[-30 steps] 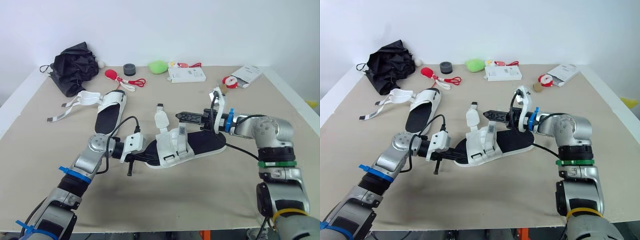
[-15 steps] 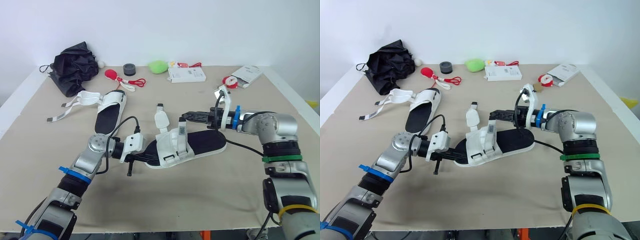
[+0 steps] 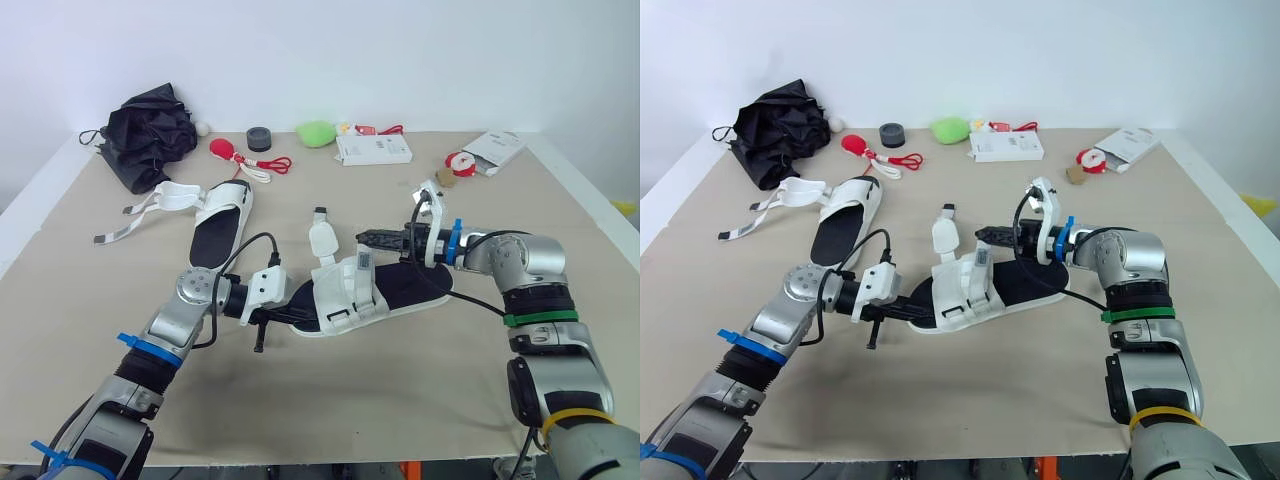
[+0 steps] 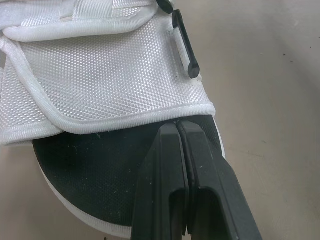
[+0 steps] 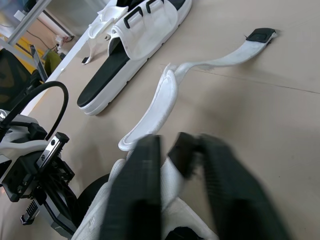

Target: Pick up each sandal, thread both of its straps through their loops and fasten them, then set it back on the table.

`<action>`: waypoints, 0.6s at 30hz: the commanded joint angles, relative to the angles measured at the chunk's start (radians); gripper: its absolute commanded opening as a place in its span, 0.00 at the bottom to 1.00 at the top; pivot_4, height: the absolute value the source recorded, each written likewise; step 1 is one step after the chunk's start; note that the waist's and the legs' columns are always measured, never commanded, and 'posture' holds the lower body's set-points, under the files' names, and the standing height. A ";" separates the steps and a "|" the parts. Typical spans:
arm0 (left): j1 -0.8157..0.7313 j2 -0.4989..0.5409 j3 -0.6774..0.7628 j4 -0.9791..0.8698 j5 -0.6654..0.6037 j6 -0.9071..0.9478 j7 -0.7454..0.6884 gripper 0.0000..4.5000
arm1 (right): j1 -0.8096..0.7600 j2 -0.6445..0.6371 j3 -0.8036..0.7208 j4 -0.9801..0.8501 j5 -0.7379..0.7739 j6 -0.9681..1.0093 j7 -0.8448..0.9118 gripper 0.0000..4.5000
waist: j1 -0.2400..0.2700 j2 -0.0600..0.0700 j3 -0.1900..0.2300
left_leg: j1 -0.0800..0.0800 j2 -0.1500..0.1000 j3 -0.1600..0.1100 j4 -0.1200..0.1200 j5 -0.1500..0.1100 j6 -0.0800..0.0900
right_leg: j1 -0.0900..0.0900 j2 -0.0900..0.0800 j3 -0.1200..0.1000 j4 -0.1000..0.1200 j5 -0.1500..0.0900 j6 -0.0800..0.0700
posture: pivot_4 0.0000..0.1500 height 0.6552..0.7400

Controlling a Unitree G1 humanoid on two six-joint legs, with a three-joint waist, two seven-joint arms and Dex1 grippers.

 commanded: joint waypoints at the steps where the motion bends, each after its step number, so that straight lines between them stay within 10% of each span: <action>1: 0.041 0.019 -0.053 0.035 0.051 0.029 -0.012 0.00 | -0.016 -0.001 -0.033 -0.051 0.020 -0.002 0.026 0.01 | 0.000 0.000 0.000 | 0.000 0.000 0.000 0.000 0.000 0.000 | 0.000 0.000 0.000 0.000 0.000 0.000 | 1.00 1.00; 18: 0.035 0.013 -0.056 0.048 0.051 0.022 -0.016 0.00 | -0.057 -0.040 -0.133 -0.255 0.260 0.221 0.151 0.01 | 0.000 0.001 0.000 | 0.000 0.000 0.000 0.000 0.000 0.000 | 0.000 -0.001 -0.001 0.000 0.001 -0.002 | 1.00 1.00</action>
